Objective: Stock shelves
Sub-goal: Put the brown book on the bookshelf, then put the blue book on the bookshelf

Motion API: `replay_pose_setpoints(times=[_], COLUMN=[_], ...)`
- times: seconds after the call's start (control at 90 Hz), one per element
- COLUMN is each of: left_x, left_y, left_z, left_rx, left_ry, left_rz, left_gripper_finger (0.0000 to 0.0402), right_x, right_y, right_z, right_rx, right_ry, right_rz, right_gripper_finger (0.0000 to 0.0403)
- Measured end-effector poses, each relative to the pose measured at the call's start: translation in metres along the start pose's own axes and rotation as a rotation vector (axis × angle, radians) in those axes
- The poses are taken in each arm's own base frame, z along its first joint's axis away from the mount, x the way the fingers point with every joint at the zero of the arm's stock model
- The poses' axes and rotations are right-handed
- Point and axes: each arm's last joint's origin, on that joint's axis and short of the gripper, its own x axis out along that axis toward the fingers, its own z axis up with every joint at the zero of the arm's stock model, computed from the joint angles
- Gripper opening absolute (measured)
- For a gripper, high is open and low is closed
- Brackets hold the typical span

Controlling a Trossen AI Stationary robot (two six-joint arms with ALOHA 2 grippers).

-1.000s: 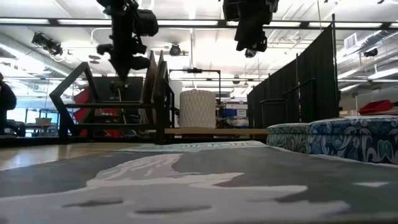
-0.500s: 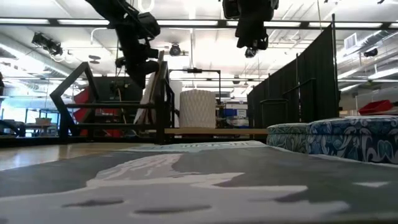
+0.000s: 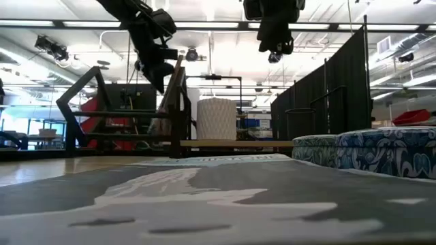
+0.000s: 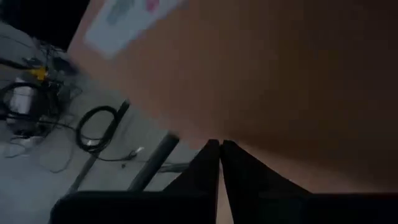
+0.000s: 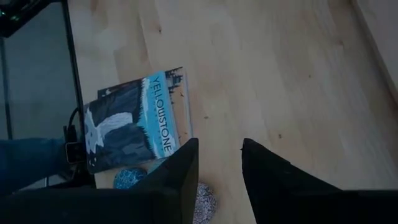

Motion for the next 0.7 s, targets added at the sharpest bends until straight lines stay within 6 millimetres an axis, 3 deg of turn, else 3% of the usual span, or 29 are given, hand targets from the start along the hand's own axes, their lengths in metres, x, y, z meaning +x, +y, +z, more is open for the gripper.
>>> replay_pose_setpoints(times=[0.456,0.6,0.7], left_x=[-0.035,-0.061,-0.090], left_y=[0.023,0.035,0.044], left_z=[0.013,0.019,0.028], left_rx=[0.009,0.007,-0.067], left_ry=[0.070,0.083,0.047], left_rz=[0.152,0.188,0.222], left_gripper_finger=[0.0000,0.0000,0.0000], right_x=[0.000,0.000,0.000], right_y=[0.000,0.000,0.000], right_z=[0.001,0.001,0.002], right_rx=[-0.019,-0.033,-0.049], right_ry=[-0.015,-0.015,-0.019], right_rz=[0.002,0.002,-0.014], right_gripper_finger=[0.0091,0.0091,0.0091])
